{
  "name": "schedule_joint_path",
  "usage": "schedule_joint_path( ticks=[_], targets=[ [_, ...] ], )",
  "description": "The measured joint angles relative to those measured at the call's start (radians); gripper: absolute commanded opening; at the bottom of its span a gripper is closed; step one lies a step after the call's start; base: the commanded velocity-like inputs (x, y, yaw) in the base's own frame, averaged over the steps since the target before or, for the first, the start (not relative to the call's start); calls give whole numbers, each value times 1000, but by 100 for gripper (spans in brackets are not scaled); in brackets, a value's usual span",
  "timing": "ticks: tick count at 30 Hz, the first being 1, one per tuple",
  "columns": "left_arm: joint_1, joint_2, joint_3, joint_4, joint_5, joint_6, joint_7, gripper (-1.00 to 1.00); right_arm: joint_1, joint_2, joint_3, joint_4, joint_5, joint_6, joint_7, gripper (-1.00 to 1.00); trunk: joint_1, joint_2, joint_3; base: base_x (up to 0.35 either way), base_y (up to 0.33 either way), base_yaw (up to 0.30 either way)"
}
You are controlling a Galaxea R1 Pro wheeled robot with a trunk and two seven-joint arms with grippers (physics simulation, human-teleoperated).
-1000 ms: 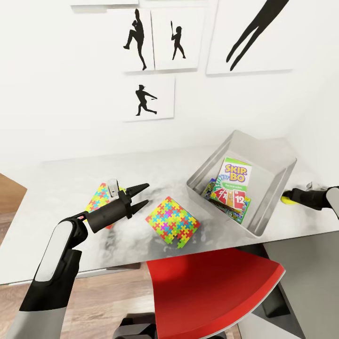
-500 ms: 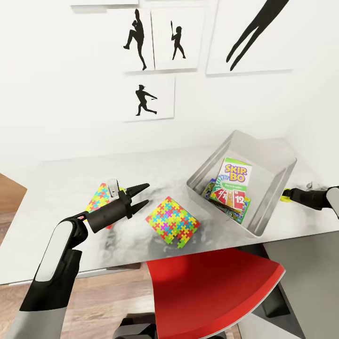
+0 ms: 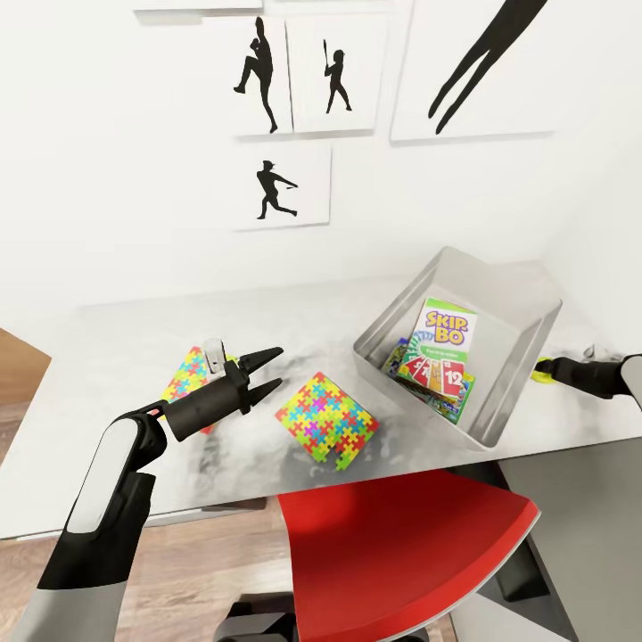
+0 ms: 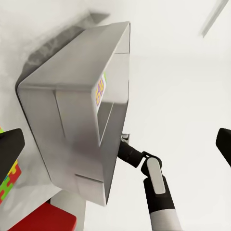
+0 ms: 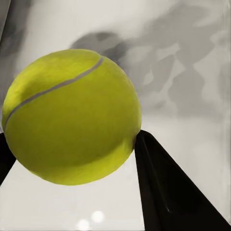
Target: Put all the toys in the child's room - the three board games (two on the bed and one on the table), the two jigsaw puzzles on the table, and the tennis ball on the table - inside the toy box on the table in the child's room.
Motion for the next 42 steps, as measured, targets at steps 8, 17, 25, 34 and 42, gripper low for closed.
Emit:
schedule_joint_path(
  ticks=[8, 17, 25, 34, 42],
  targets=[
    [0, 1, 0, 0, 0, 0, -1, 100, 10, -36, -1, 0, 0, 1, -2, -100, 0, 0, 0, 0, 0, 0],
    [-1, 1, 0, 0, 0, 0, 0, 100, 15, -85, -1, -11, -4, 13, -1, -100, 0, 0, 0, 0, 0, 0],
    [-2, 1, 0, 1, 0, 0, 0, 100, 19, -148, -1, -75, -49, 47, 44, -100, 0, 0, 0, 0, 0, 0],
    [-4, 1, 0, 1, 0, 0, 0, 100, 30, -211, -1, -210, -81, 101, 207, -100, 0, 0, 0, 0, 0, 0],
    [-6, 0, 0, 2, 0, 0, 0, 100, 34, -237, -40, -320, -86, 114, 248, -100, 0, 0, 0, 0, 0, 0]
  ],
)
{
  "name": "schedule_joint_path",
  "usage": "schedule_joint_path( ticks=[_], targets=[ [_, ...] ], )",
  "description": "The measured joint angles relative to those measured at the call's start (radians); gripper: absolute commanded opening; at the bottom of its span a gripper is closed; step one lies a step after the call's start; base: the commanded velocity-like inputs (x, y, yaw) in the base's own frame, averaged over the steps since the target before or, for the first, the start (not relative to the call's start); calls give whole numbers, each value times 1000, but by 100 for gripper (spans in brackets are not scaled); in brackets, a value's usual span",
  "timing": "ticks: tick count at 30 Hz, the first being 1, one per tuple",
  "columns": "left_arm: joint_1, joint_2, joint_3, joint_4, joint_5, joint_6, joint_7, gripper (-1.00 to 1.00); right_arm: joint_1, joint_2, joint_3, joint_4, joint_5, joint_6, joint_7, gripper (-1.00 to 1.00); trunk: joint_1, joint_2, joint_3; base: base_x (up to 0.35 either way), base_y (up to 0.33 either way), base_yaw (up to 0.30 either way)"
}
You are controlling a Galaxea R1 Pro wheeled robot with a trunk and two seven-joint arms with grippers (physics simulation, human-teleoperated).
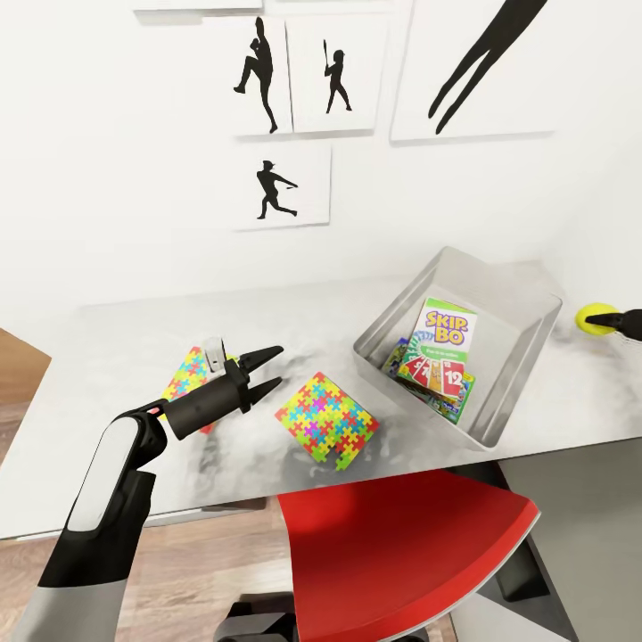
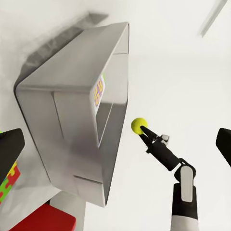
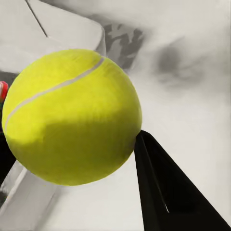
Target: Put all the toys in the child's room - the three board games (two on the bed and one on the table), the two jigsaw puzzles on the table, and the tennis ball on the table - inside the toy box on the table in the child's room.
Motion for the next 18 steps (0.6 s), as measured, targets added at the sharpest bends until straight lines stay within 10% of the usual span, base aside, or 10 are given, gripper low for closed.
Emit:
schedule_joint_path(
  ticks=[18],
  targets=[
    [-2, -3, 0, 1, 0, 1, 0, 100, -1, 5, -135, -174, -1, 69, 5, -100, 0, 0, 0, 0, 0, 0]
  ],
)
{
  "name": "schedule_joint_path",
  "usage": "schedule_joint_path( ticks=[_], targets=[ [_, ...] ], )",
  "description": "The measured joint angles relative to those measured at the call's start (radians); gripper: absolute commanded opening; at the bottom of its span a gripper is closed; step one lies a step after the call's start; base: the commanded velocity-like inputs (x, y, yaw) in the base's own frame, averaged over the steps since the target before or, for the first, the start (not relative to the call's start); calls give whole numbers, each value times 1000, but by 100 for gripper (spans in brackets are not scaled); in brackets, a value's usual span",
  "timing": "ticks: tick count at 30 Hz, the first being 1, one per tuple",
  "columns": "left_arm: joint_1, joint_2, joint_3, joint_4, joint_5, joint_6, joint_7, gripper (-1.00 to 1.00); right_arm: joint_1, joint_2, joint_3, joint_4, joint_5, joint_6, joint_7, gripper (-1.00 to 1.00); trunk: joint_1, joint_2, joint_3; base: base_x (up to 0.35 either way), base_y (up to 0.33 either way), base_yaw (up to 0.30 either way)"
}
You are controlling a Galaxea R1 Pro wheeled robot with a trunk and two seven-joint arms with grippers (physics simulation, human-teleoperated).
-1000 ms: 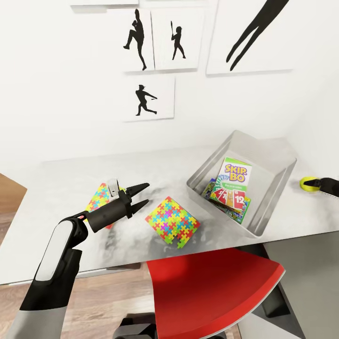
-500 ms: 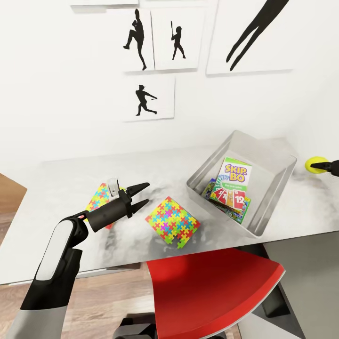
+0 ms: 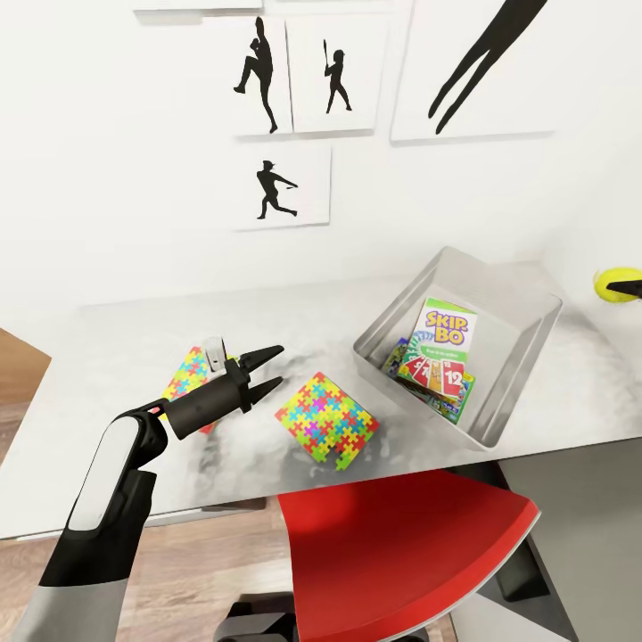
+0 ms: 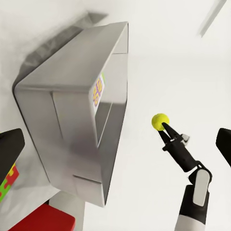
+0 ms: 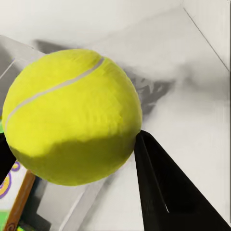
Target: Put all the toys in the child's room - the three board games (two on the bed and one on the table), the two jigsaw puzzles on the table, and the tennis ball on the table - inside the toy box on the table in the child's room.
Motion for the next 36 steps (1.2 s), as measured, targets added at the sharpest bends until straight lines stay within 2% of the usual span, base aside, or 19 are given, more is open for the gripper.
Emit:
schedule_joint_path(
  ticks=[6, 8, 11, 12, 13, 14, 18, 19, 20, 21, 22, 23, 24, 28, 29, 34, 36],
  targets=[
    [0, -1, 0, 0, 0, 0, -1, 100, -2, 15, -6, -76, -2, 0, -1, -100, 0, 0, 0, 0, 0, 0],
    [0, -2, 0, 0, 0, 0, -1, 100, -4, 30, -3, -96, -1, 0, -3, -100, 0, 0, 0, 0, 0, 0],
    [0, -2, 0, 0, -1, 0, -1, 100, -12, 71, 8, -124, 3, 0, -22, -100, 0, 0, 0, 0, 0, 0],
    [0, -2, 0, 0, 0, 0, -1, 100, -12, 71, 8, -124, 6, 0, -23, -100, 0, 0, 0, 0, 0, 0],
    [0, -2, 0, 0, -1, 0, -1, 100, -14, 86, 12, -133, 4, 0, -38, -100, 0, 0, 0, 0, 0, 0],
    [0, -2, 0, 0, 0, 0, -1, 100, -22, 112, 21, -153, 4, 0, -86, -100, 0, 0, 0, 0, 0, 0],
    [0, -2, 0, 0, 0, 0, -1, 100, -36, 165, 52, -189, 8, 0, -207, -100, 0, 0, 0, 0, 0, 0],
    [0, -2, 0, 0, 0, 0, -1, 100, -37, 165, 53, -189, 10, 0, -208, -100, 0, 0, 0, 0, 0, 0],
    [0, -2, 0, 0, 0, 0, -1, 100, -41, 179, 65, -197, 10, 0, -232, -100, 0, 0, 0, 0, 0, 0],
    [0, -2, 0, 0, 0, 0, -1, 100, -46, 192, 78, -204, 12, 0, -254, -100, 0, 0, 0, 0, 0, 0],
    [0, -2, 0, 0, 0, 0, -1, 100, -63, 234, 130, -223, 8, 0, -306, -100, 0, 0, 0, 0, 0, 0],
    [0, -2, 0, 0, 0, 0, -1, 100, -67, 245, 149, -226, 19, 0, -315, -100, 0, 0, 0, 0, 0, 0],
    [0, -2, 0, 0, 0, 0, -1, 100, -67, 245, 150, -226, 22, 0, -316, -100, 0, 0, 0, 0, 0, 0],
    [0, -2, 0, 0, 0, 0, -1, 100, -75, 281, 193, -232, 23, 1, -344, -100, 0, 0, 0, 0, 0, 0],
    [0, -2, 0, 0, 0, 0, -1, 100, -75, 281, 193, -232, 26, 1, -344, -100, 0, 0, 0, 0, 0, 0],
    [-1, -2, 0, 0, 0, 1, -1, 100, -78, 329, 229, -236, 29, 2, -419, -100, 0, 0, 0, 0, 0, 0],
    [-1, -2, 0, 0, 0, 1, -1, 100, -78, 337, 239, -236, 29, 2, -435, -100, 0, 0, 0, 0, 0, 0]
  ],
)
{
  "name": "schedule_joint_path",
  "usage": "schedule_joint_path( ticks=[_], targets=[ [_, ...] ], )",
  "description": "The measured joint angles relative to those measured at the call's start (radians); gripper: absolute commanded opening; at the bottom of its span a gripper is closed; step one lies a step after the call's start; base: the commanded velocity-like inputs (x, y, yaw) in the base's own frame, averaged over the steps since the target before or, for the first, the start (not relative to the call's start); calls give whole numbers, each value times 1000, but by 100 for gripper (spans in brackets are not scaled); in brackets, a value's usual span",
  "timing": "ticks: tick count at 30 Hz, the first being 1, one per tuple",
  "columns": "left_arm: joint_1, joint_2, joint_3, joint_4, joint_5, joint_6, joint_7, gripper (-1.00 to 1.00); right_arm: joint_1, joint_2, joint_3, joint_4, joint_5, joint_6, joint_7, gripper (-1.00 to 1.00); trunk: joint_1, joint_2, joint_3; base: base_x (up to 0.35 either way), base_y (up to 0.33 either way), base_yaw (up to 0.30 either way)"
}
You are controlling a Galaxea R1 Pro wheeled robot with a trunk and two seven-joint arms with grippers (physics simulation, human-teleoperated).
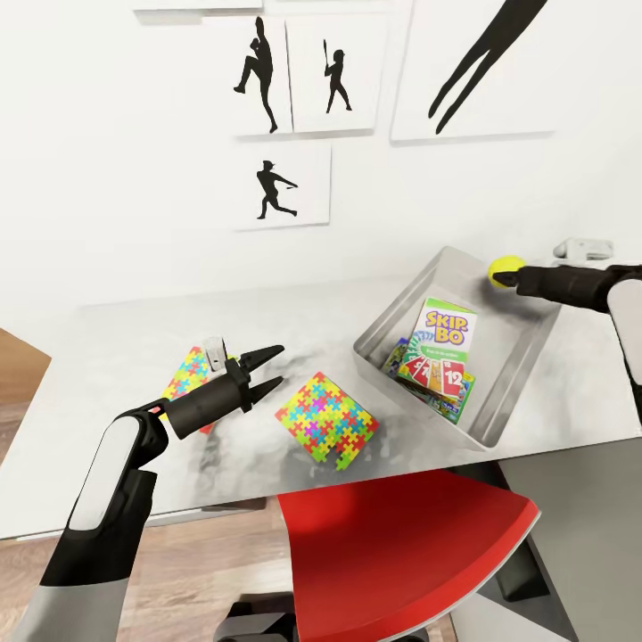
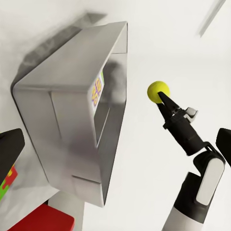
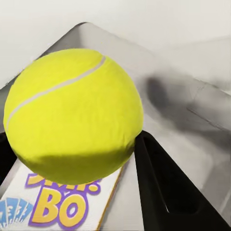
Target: Put all the toys in the child's room - the three board games (two on the bed and one on the table), the two jigsaw puzzles on the table, and the tennis ball on the table - inside the toy box on the table in the child's room.
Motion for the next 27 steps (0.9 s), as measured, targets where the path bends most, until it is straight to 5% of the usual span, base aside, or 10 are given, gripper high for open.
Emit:
schedule_joint_path(
  ticks=[9, 27],
  targets=[
    [-3, 0, 0, 0, 0, 1, 0, 100, 7, 29, 73, -1, 3, 0, -72, -100, 0, 0, 0, 0, 0, 0],
    [-4, 0, 0, 0, 0, 1, 0, 100, 15, 33, 102, -1, 21, 0, -204, -100, 0, 0, 0, 0, 0, 0]
  ],
)
